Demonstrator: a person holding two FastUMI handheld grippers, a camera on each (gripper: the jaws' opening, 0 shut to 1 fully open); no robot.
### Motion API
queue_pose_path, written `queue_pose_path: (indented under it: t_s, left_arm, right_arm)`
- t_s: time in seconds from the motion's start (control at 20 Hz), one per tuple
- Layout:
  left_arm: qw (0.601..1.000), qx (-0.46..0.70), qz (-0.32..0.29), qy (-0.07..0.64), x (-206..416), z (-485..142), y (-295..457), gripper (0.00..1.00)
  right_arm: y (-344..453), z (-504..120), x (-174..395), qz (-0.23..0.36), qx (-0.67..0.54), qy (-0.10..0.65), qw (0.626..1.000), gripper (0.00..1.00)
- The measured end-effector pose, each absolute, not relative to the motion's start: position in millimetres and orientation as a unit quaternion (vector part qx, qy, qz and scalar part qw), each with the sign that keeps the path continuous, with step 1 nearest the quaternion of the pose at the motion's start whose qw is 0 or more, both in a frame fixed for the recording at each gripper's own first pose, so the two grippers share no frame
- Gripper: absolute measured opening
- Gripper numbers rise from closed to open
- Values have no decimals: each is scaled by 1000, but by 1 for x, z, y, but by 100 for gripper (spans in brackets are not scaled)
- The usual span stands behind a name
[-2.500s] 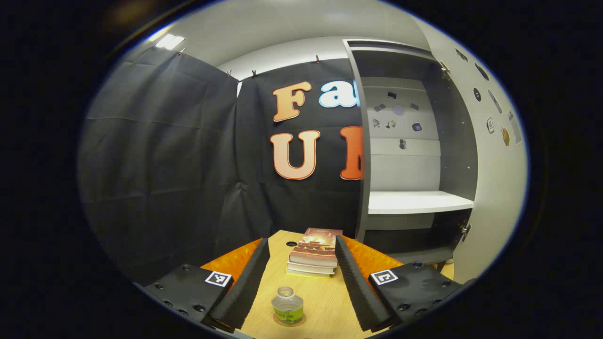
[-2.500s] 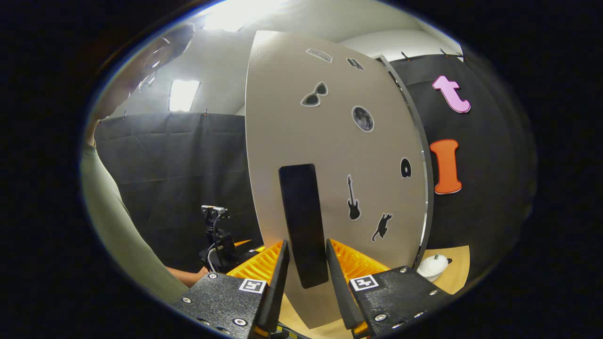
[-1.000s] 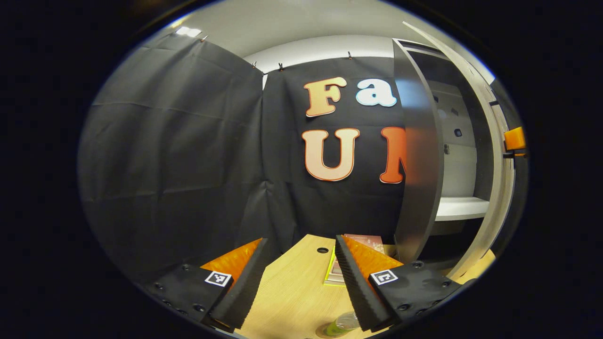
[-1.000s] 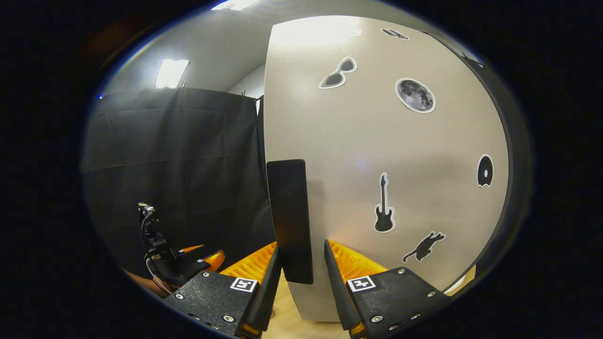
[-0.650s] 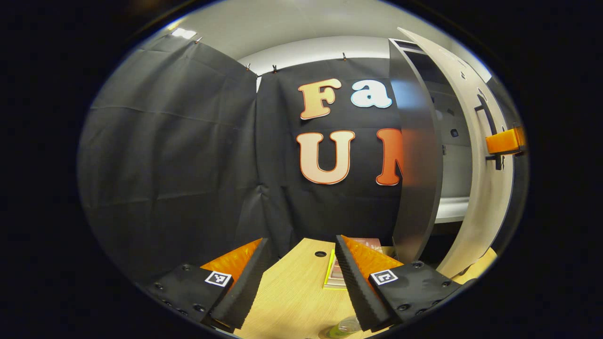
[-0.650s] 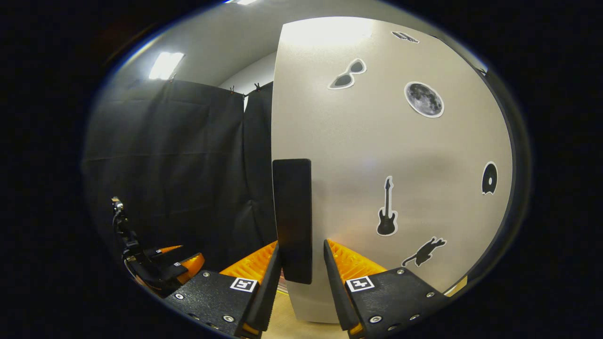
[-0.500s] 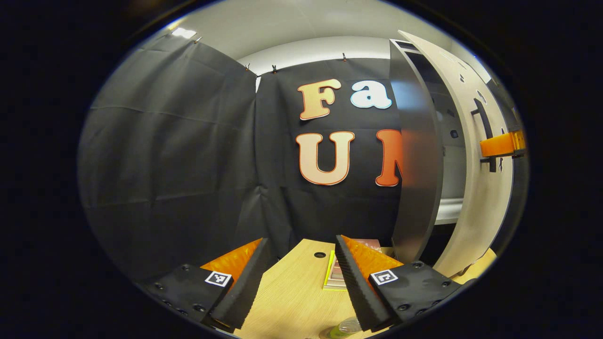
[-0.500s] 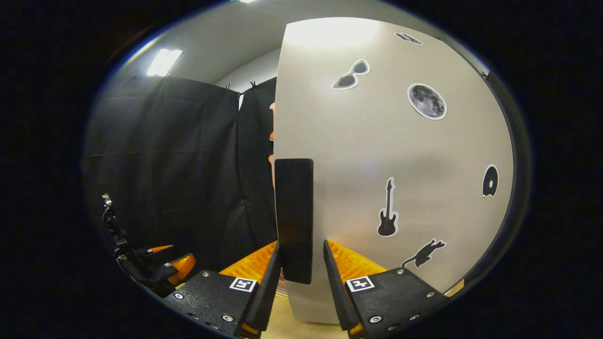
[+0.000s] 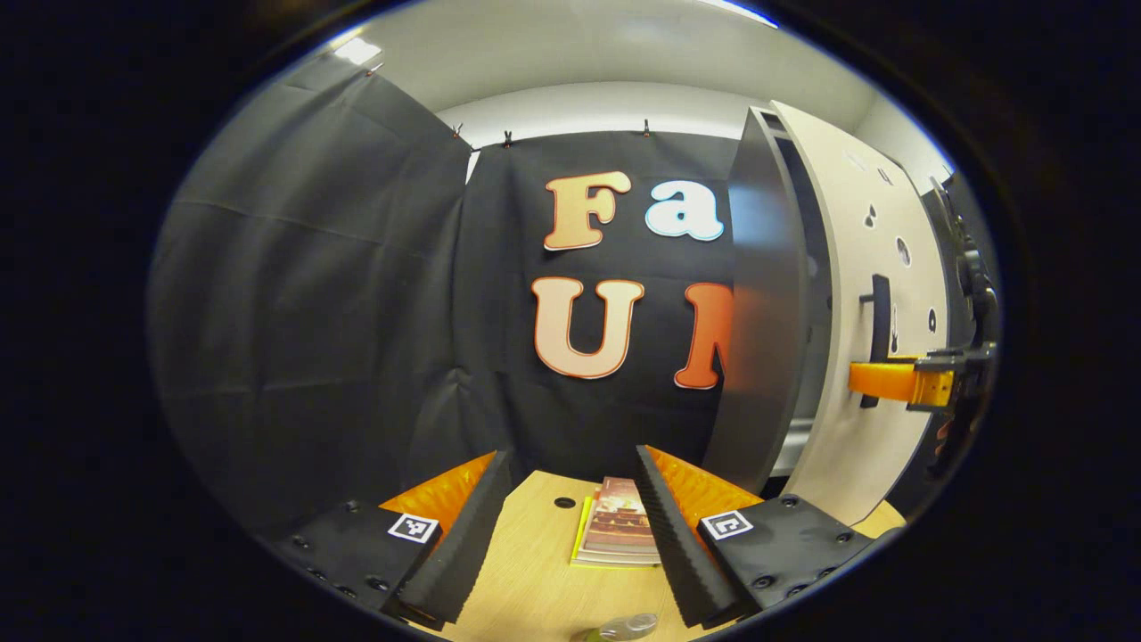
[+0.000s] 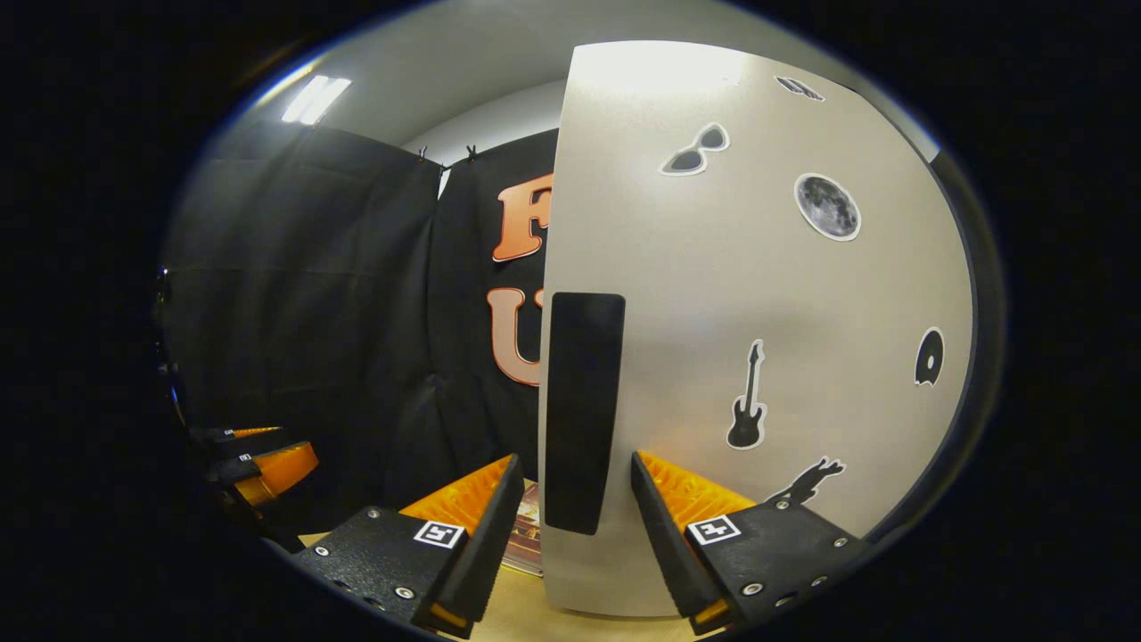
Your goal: Open the cabinet door with the right hand, grasp the bottle in the cabinet with the left hand and place it on the coaster, then close the cabinet door with the right hand.
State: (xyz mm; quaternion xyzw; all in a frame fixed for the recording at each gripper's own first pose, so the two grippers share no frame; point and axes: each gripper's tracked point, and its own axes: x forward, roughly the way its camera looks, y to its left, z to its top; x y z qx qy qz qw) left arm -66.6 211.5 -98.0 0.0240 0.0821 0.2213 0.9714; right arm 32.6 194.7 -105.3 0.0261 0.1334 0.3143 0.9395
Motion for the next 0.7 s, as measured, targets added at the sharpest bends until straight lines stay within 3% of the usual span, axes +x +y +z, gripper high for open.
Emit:
queue_pose_path:
  t_s: [0.7]
  left_arm:
    - [992, 6, 126, 21, -29, 0, 112, 91]
  right_arm:
    - [26, -23, -1, 208, 13, 70, 976, 85]
